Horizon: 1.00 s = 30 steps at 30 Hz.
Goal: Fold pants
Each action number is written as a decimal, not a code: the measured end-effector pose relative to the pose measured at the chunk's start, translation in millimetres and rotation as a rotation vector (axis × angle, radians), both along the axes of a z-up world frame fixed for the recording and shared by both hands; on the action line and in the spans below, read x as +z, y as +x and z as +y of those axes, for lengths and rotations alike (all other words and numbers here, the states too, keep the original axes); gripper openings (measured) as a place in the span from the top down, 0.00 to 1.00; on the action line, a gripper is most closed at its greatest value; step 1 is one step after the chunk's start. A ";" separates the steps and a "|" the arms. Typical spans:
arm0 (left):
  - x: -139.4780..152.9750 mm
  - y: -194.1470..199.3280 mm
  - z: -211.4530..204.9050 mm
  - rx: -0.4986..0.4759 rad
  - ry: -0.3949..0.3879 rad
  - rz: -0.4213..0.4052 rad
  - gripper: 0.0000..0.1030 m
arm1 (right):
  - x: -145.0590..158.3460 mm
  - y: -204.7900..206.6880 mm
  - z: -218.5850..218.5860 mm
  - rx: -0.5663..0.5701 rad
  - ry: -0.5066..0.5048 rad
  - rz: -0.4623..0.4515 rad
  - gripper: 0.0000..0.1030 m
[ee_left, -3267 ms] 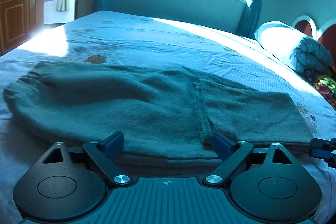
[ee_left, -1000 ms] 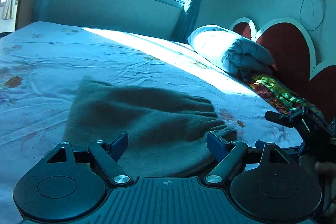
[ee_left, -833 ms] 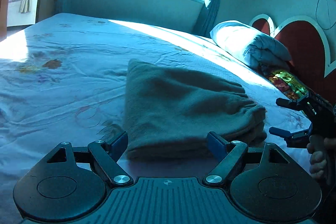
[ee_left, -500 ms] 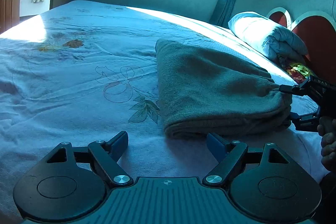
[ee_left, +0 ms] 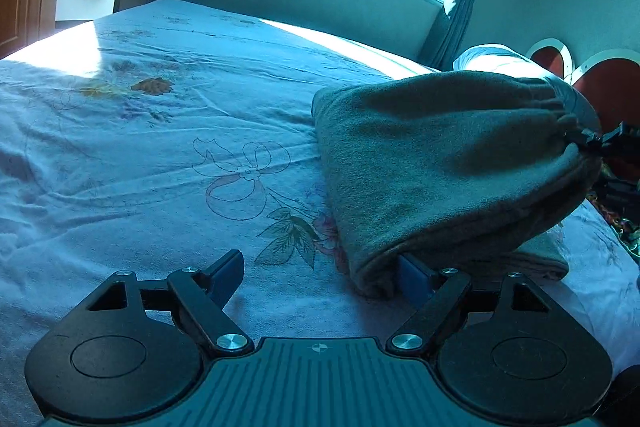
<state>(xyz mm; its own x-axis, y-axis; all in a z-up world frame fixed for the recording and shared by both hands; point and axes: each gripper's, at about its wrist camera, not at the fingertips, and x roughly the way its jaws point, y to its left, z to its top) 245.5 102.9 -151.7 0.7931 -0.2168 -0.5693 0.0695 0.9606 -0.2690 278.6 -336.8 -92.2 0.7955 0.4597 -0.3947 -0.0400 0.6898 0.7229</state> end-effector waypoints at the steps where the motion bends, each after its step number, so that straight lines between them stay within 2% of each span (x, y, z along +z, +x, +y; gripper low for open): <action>1: -0.1 0.2 -1.7 -0.007 0.005 0.002 0.21 | -24.4 6.8 -7.6 -0.027 0.021 0.098 0.78; 2: -0.2 0.3 -3.7 -0.011 0.015 0.003 0.21 | -46.0 11.8 -12.8 -0.034 0.041 0.183 0.78; 3: -0.6 0.4 -4.9 -0.018 0.018 0.005 0.21 | -61.1 10.1 -17.6 -0.031 0.083 0.180 0.77; 5: -0.6 0.3 -4.9 -0.014 0.023 0.008 0.21 | -66.1 2.6 -23.3 -0.030 0.120 0.151 0.75; 8: -0.6 1.6 -2.9 -0.009 0.017 0.012 0.21 | -61.6 1.3 -22.1 -0.012 0.089 0.133 0.71; 10: 0.8 1.1 -4.5 -0.008 0.027 0.011 0.21 | -50.4 -3.2 -22.5 -0.022 0.043 0.109 0.65; 16: 1.6 1.0 -5.9 0.003 0.047 0.025 0.21 | -8.8 -33.2 -11.7 -0.064 -0.200 -0.063 0.61; 20: 0.4 0.8 -7.2 0.009 0.049 0.029 0.21 | 6.0 -42.0 9.0 -0.003 -0.263 -0.166 0.60; 22: -0.4 0.4 -7.2 0.012 0.045 0.032 0.21 | 0.0 -36.5 21.8 0.045 -0.303 -0.152 0.58; 25: -1.4 0.3 -7.2 0.008 0.046 0.037 0.21 | -20.4 -27.6 31.5 0.068 -0.395 -0.052 0.60; 27: -1.5 -0.1 -7.6 0.012 0.070 0.048 0.21 | -27.3 -26.4 28.4 0.079 -0.378 0.003 0.59; 30: 0.9 -3.5 -3.5 0.025 0.075 0.048 0.21 | -18.0 -36.3 21.1 0.063 -0.348 -0.026 0.59</action>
<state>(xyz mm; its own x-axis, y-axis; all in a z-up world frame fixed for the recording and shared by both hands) 242.0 99.4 -150.8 0.7693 -0.1522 -0.6206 0.0337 0.9795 -0.1985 242.4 -315.7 -110.2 0.7821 0.3494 -0.5159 -0.1055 0.8903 0.4430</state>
